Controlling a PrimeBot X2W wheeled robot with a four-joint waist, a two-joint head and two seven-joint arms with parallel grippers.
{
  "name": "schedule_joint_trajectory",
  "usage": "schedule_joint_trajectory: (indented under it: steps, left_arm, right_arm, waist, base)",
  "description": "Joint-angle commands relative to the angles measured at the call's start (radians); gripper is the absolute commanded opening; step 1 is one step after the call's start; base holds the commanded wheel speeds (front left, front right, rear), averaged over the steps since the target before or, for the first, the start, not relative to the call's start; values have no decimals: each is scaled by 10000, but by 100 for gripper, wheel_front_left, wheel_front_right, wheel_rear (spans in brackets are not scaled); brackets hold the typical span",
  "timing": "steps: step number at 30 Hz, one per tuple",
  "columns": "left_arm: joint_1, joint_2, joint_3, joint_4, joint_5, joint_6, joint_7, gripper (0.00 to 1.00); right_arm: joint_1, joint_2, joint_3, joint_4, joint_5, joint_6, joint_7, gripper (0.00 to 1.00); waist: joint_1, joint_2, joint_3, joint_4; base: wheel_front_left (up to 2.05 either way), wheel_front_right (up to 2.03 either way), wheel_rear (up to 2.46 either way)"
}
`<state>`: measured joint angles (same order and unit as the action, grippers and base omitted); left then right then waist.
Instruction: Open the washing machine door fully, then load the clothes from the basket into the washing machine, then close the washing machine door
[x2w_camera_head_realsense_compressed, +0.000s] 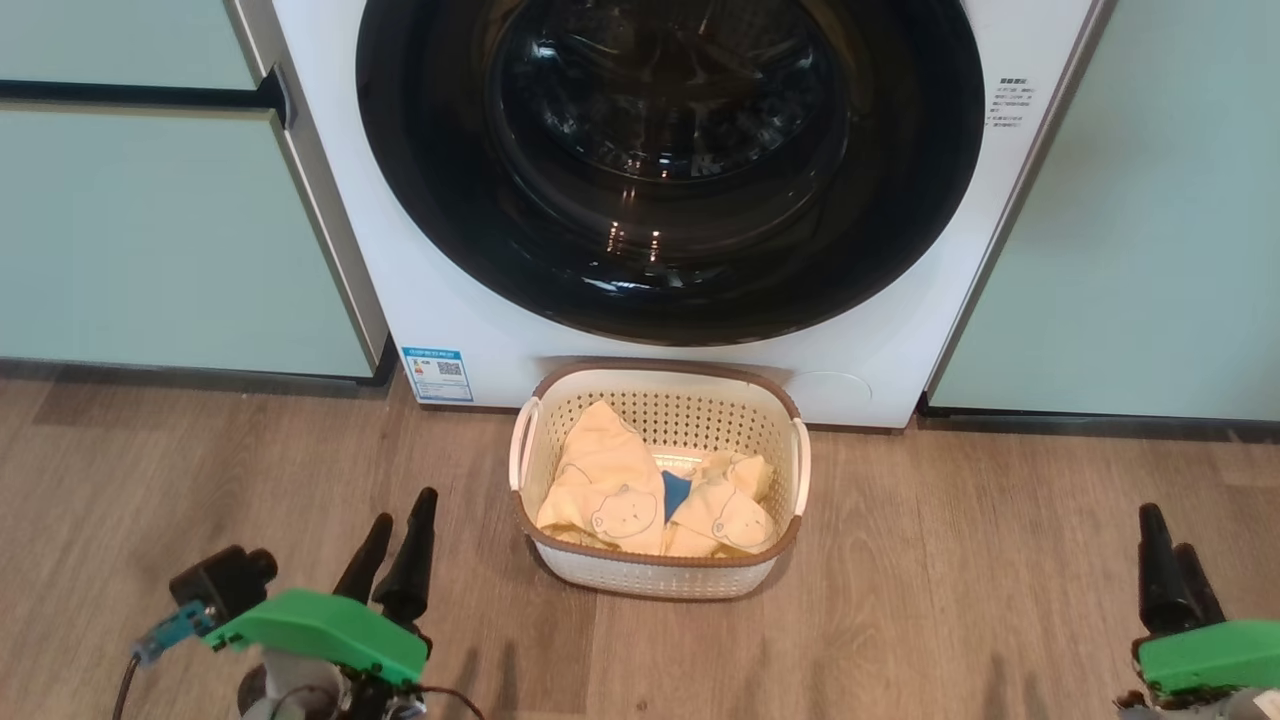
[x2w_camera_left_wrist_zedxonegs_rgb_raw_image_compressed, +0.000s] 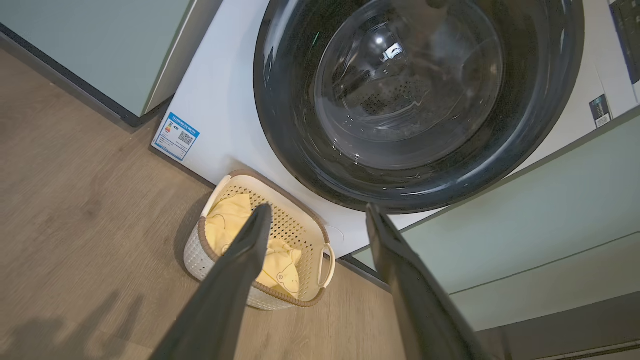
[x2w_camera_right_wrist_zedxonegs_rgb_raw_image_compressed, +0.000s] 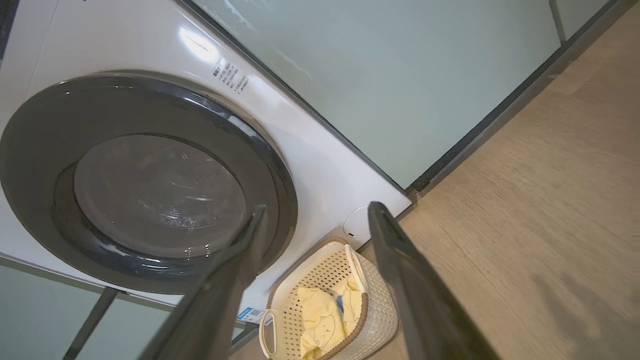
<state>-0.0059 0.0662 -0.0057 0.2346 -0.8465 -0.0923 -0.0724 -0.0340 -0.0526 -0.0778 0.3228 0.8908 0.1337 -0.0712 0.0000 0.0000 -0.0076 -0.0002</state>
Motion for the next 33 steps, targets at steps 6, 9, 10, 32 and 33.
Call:
schedule_joint_trajectory:
  steps: [6,9,10,32,33]
  left_arm:
    - [-545,235,35,-383,1212,159,-278,100]
    - [-550,248,2,-341,1646,262,-366,100]
    - [-555,258,-8,-323,1794,298,-396,100]
    - [-699,385,-239,-37,4454,648,-1043,100]
    - [-703,390,-252,-36,4569,655,-1073,100]
  right_arm:
    - [-710,-263,226,-425,-1735,-17,-287,100]
    - [-713,-257,251,-444,-2493,-18,-375,100]
    - [-711,-247,252,-442,-2717,-18,-405,100]
    - [-751,28,309,-341,-6143,-23,-1054,100]
    - [-750,32,315,-340,-6274,-24,-1083,100]
  waist:
    - [0,0,-18,-6]
    - [0,0,-31,-3]
    - [0,0,-36,0]
    - [0,0,-92,19]
    - [0,0,-97,18]
  base:
    - [0,0,0]
    - [0,0,0]
    - [0,0,0]
    - [0,0,0]
    - [0,0,0]
